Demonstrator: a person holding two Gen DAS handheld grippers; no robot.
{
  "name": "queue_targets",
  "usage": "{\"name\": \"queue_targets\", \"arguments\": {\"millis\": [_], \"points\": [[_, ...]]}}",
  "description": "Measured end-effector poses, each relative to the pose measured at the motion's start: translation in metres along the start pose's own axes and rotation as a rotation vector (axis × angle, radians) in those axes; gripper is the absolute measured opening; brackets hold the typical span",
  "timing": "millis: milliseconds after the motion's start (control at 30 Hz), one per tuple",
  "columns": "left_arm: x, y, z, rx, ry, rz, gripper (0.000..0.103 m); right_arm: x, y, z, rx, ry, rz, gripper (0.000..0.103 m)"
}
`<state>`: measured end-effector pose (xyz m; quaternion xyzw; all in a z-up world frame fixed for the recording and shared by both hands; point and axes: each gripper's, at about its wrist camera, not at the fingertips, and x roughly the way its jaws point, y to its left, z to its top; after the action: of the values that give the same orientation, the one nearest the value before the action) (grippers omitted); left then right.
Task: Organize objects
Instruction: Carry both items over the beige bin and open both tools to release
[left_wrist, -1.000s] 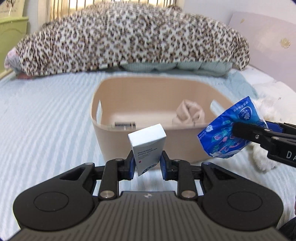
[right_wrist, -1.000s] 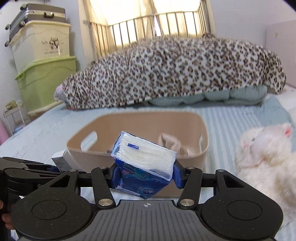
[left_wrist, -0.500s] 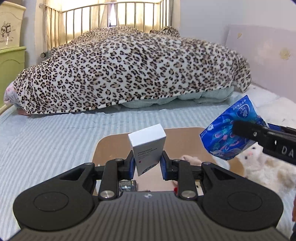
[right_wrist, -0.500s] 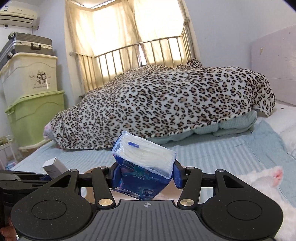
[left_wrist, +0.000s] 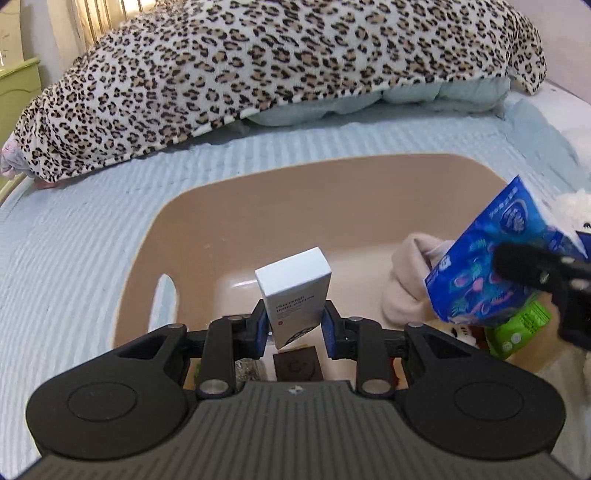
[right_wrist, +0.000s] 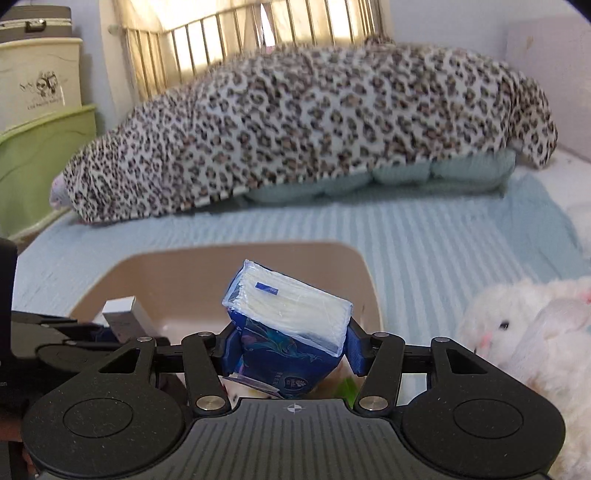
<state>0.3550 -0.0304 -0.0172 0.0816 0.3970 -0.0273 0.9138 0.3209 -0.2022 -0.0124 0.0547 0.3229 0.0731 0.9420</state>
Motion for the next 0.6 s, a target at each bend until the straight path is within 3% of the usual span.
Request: {"name": "queue_targets", "arguments": {"millis": [33,100,133,167,233,333,600], "points": [[0.0,0.0,-0.001,-0.004,0.01,-0.008,0.034,0.001,-0.001,-0.001,0.0,0.012,0.002,0.055],[-0.002,-0.001,-0.002,0.0,0.023,-0.015,0.051,0.001,-0.002,-0.002,0.004,0.024,0.001,0.061],[-0.004,-0.002,-0.004,0.004,0.023,-0.002,0.075,0.0,-0.003,-0.002,0.006,0.023,-0.001,0.067],[-0.007,-0.002,-0.005,0.008,0.007,0.011,0.087,-0.003,-0.004,-0.003,0.007,0.016,0.0,0.069],[-0.013,-0.003,-0.008,0.016,-0.019,0.021,0.089,-0.011,-0.005,-0.004,0.004,-0.013,-0.003,0.085],[-0.018,0.0,-0.007,0.004,-0.013,0.012,0.089,-0.024,-0.003,-0.001,-0.016,-0.045,-0.01,0.101],[-0.032,0.008,-0.011,-0.027,-0.021,0.009,0.089,-0.043,0.011,0.007,-0.084,-0.062,-0.014,0.103]]}}
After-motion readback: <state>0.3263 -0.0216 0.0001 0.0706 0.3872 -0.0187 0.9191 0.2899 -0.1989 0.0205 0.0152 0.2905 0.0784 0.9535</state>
